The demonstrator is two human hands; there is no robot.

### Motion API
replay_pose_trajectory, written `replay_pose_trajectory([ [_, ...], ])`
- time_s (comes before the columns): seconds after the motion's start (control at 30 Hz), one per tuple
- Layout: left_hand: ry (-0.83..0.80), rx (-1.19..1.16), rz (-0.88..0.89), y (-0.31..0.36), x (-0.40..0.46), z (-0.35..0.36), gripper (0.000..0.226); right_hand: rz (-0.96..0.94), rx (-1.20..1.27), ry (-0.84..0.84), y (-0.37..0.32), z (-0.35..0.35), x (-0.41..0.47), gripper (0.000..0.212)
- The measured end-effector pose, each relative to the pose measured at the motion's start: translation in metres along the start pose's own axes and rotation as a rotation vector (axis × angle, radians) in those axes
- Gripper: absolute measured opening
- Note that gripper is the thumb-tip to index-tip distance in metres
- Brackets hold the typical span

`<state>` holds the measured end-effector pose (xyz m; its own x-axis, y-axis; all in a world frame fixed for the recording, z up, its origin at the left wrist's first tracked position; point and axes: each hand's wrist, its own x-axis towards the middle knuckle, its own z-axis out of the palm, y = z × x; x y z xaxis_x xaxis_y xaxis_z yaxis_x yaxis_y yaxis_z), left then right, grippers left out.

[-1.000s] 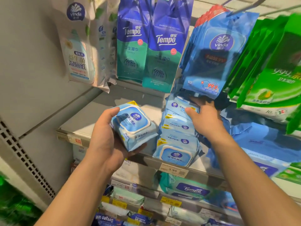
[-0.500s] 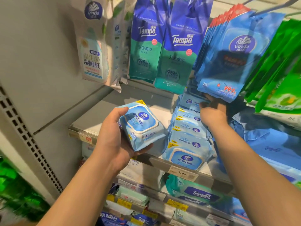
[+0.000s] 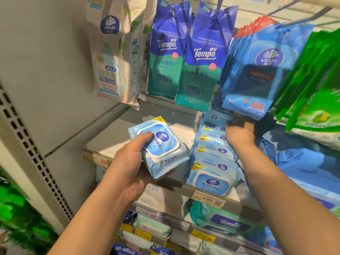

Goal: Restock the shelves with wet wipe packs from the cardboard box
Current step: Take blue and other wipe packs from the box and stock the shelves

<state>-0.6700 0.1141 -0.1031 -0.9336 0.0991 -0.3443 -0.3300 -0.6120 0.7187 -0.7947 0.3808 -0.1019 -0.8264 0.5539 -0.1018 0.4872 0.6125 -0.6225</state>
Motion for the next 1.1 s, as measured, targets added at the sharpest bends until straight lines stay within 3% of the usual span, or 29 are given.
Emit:
replay_pose_trajectory([
  [0.1,-0.018,-0.012,0.006,0.0,-0.002,0.003,0.027,-0.15,-0.042,0.068,0.0,-0.002,-0.014,0.029],
  [0.2,-0.035,-0.011,0.018,0.0,-0.003,0.009,0.031,-0.318,0.05,0.171,0.008,-0.007,-0.047,0.039],
  [0.27,-0.042,-0.013,0.022,0.0,-0.003,0.014,0.033,-0.388,0.027,0.113,0.017,-0.007,-0.064,0.046],
  [0.4,-0.037,-0.007,0.04,-0.004,0.0,0.023,0.038,-0.612,0.231,0.002,0.026,-0.012,-0.121,0.043],
  [0.47,-0.046,0.001,0.058,-0.008,0.004,0.03,0.036,-0.697,0.373,-0.174,0.03,-0.016,-0.146,0.06],
  [0.53,-0.043,-0.006,0.079,-0.014,0.009,0.039,0.035,-0.719,0.365,-0.301,0.032,-0.017,-0.157,0.09],
  [0.63,-0.01,-0.078,0.105,-0.025,0.022,0.053,0.046,-0.753,0.227,-0.182,0.034,-0.008,-0.152,0.12],
  [0.73,-0.033,-0.001,0.104,-0.033,0.033,0.058,0.049,-0.688,0.285,-0.057,0.04,-0.003,-0.133,0.105],
  [0.83,-0.033,0.33,0.13,-0.033,0.042,0.053,0.037,-0.634,0.335,-0.017,0.051,-0.011,-0.117,0.088],
  [0.97,-0.026,0.663,0.29,-0.033,0.062,0.053,0.036,-0.609,0.313,0.002,0.055,-0.021,-0.104,0.08],
  [1.1,-0.057,0.733,0.36,-0.036,0.08,0.065,0.028,-0.507,0.271,0.045,0.05,-0.026,-0.086,0.07],
])
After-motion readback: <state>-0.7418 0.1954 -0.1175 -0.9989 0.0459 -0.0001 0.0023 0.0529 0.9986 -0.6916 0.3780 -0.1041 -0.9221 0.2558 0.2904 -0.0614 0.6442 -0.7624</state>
